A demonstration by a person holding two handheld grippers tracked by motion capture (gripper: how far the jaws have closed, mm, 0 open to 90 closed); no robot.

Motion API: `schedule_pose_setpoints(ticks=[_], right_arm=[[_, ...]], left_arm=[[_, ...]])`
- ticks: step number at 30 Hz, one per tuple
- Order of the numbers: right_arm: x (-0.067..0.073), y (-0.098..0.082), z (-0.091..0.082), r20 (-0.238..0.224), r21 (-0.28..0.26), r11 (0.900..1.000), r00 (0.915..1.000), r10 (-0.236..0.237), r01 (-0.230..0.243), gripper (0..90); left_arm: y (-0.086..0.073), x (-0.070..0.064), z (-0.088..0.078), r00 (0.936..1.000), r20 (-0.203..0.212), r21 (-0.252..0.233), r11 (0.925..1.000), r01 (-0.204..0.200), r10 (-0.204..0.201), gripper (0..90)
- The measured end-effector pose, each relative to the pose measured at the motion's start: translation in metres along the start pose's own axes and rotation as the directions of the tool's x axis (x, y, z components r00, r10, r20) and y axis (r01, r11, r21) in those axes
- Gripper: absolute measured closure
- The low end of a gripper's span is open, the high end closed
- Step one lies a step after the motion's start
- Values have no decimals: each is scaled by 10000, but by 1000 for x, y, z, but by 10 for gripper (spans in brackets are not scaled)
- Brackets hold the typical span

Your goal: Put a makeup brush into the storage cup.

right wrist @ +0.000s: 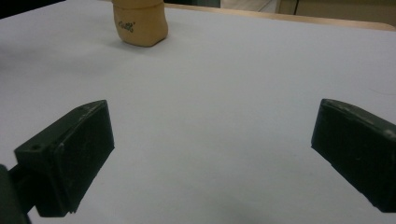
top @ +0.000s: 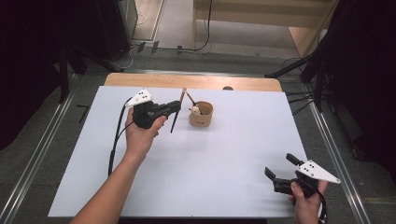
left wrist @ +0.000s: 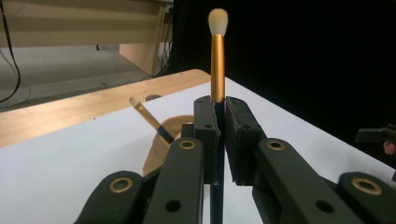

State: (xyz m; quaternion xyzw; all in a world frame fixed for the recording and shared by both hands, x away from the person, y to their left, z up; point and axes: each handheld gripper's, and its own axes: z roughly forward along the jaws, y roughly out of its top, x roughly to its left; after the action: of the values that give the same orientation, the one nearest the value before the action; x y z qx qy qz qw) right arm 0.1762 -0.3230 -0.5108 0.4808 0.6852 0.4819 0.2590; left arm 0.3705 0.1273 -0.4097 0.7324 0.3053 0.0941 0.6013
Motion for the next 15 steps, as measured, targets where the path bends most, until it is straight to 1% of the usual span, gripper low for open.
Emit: schedule_pose_setpoints(ticks=[2,6,11,12,15], right_arm=[[1,1,0,-54,-17,10000,10000,-46,46,0],[3,1,0,-68,-39,9999,9999,-95,95,0],[2,0,-1,-73,-40,10000,9999,-89,89,0],[2,0,-1,-72,-38,10000,9999,-79,78,0],[2,0,-1,-73,-43,9999,9999,-112,112,0]], left_arm=[[0,0,2,10000,-9,-30,10000,12,-12,850],[0,-1,6,9998,79,-325,9993,188,-185,850],[4,-2,11,9999,50,-467,9988,151,-149,850],[5,-3,13,9999,66,-557,9983,147,-144,850],[6,-4,15,10000,11,-643,9979,-43,43,850]])
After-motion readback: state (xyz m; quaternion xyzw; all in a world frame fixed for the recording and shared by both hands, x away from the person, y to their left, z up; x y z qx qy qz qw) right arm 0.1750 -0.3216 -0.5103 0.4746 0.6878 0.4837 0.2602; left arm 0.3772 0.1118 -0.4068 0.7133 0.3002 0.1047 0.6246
